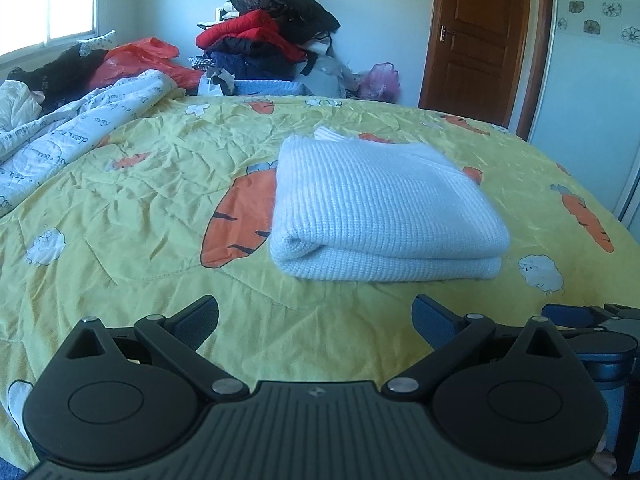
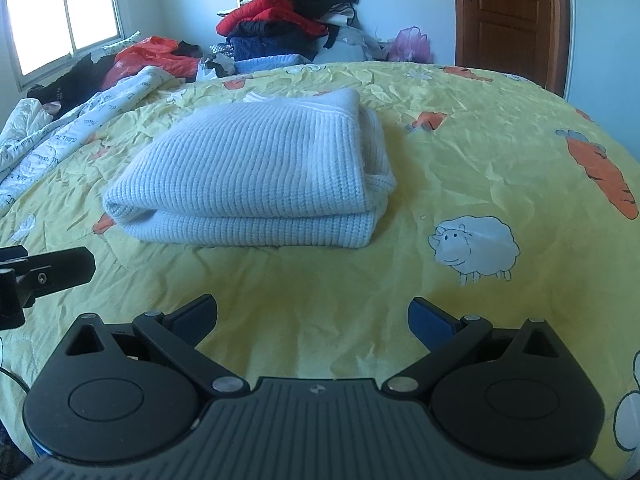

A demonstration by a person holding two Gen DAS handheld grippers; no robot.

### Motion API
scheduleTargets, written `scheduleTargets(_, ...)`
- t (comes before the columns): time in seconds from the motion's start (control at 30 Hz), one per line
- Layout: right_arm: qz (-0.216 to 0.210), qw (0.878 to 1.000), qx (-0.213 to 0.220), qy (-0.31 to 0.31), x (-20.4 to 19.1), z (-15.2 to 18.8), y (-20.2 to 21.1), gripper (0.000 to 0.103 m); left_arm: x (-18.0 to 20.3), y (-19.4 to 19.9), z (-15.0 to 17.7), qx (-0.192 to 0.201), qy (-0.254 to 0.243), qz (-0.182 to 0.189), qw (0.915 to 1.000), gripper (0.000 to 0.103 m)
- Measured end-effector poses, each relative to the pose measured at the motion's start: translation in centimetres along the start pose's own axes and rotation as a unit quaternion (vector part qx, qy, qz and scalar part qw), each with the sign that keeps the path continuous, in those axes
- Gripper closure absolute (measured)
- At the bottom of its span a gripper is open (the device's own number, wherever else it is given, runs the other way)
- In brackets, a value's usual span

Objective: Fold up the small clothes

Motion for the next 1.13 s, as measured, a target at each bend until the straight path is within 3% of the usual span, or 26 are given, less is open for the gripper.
scheduleTargets(0.4, -0.001, 1.0, -0.002, -0.003, 0.2, -0.1, 0.0, 0.0, 0.5, 0.0, 0.1, -0.006, -0.003, 0.008, 0.9999, 0.0)
scheduleTargets(0.53, -0.001, 1.0, -0.002, -0.003, 0.2, -0.1, -0.1, 0.0, 0.2, 0.7, 0.0, 0.023, -0.001, -0.018, 0.9996, 0.0)
scheduleTargets(0.93, -0.002, 1.0, -0.008, -0.008, 0.6, 0.0, -0.4, 0.0, -0.3, 1.0, 0.1, 0.024, -0.009, -0.033, 0.9991, 0.0)
scheduleTargets(1.13, 0.008, 1.0, 0.007, -0.016, 1.9, -1.1, 0.0, 0.0, -0.7, 0.2, 0.3, -0.012, 0.004, -0.024, 0.9996, 0.0)
Point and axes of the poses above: each gripper's, at about its wrist camera, not at the fingertips, and y roughly against the way its jaws point, x to its right, z to its underside, the point moved 9 cm from there along -y, roughly the way its jaws point, and after that the axes turned 10 degrees about -z, right-handed, at the moved point
